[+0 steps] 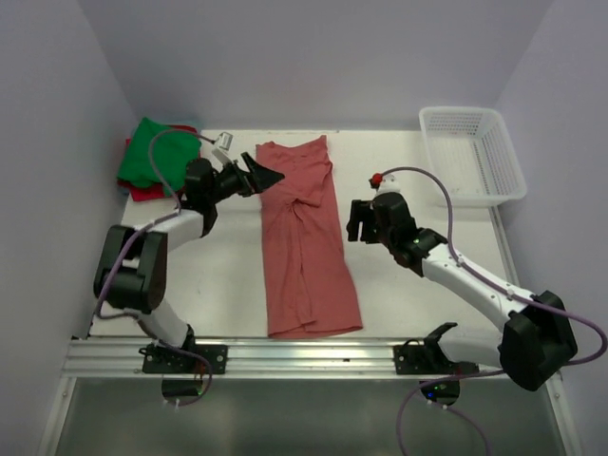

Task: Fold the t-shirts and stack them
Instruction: Rotate the tshirt 90 degrees

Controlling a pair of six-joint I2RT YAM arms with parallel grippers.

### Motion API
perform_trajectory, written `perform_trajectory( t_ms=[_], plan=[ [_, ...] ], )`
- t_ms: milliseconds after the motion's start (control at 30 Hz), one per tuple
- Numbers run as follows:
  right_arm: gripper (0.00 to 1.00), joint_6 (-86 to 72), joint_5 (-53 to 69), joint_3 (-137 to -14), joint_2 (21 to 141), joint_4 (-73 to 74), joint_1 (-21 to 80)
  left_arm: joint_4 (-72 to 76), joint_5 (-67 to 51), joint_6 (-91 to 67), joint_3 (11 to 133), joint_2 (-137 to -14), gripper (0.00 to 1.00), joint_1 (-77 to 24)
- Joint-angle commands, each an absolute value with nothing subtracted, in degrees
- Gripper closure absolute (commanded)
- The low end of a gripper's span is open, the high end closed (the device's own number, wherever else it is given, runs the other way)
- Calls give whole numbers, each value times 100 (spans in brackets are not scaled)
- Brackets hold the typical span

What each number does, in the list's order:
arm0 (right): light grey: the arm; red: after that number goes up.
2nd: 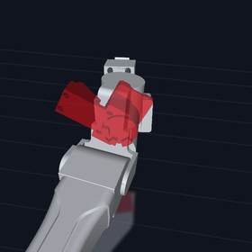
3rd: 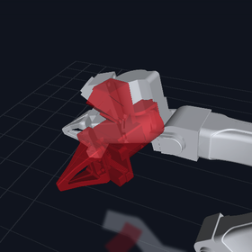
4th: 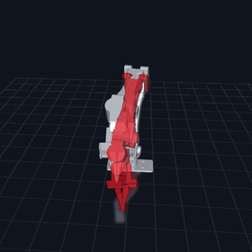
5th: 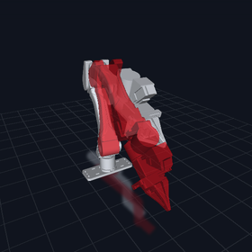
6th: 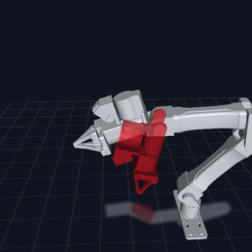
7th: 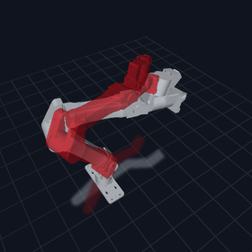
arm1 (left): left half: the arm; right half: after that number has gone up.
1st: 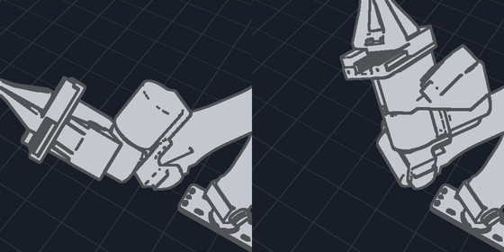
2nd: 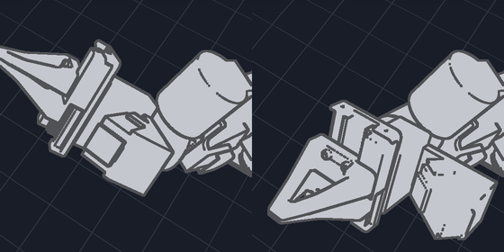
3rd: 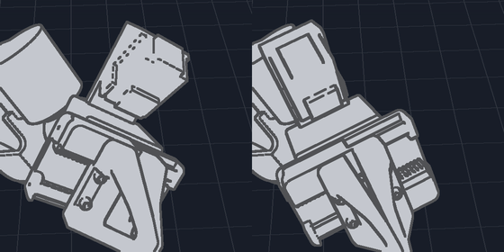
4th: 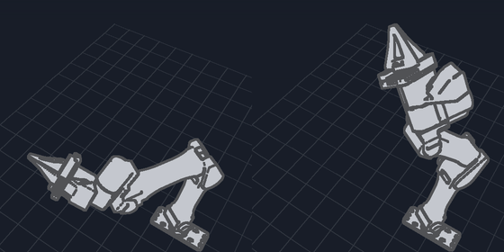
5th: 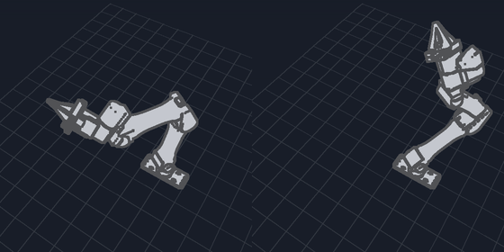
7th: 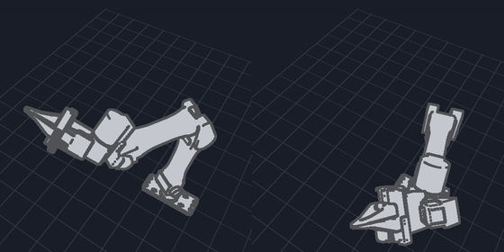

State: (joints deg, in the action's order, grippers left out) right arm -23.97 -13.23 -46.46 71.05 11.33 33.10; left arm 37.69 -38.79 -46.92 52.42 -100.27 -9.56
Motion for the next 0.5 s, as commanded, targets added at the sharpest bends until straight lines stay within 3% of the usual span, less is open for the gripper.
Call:
perform_trajectory(
  t_ms=[0, 133, 300, 467],
  plan=[
    [27, -2443, -844, -4290, 6619, 1010, 3366, 3202, -3323, -3729, 4153, -8713, 0, -1142],
    [25, -2662, -476, -3903, 6250, 1317, 3384, 1238, -2796, -3376, 3648, -7299, 3, -1204],
    [27, -3216, 175, -3420, 6003, 1476, 3428, -796, -2163, -3462, 3104, -6461, 6, -1827],
    [28, -3576, 544, -2989, 5906, 1626, 3463, -1291, -2311, -4112, 2278, -5863, 12, -2416]
  ],
)
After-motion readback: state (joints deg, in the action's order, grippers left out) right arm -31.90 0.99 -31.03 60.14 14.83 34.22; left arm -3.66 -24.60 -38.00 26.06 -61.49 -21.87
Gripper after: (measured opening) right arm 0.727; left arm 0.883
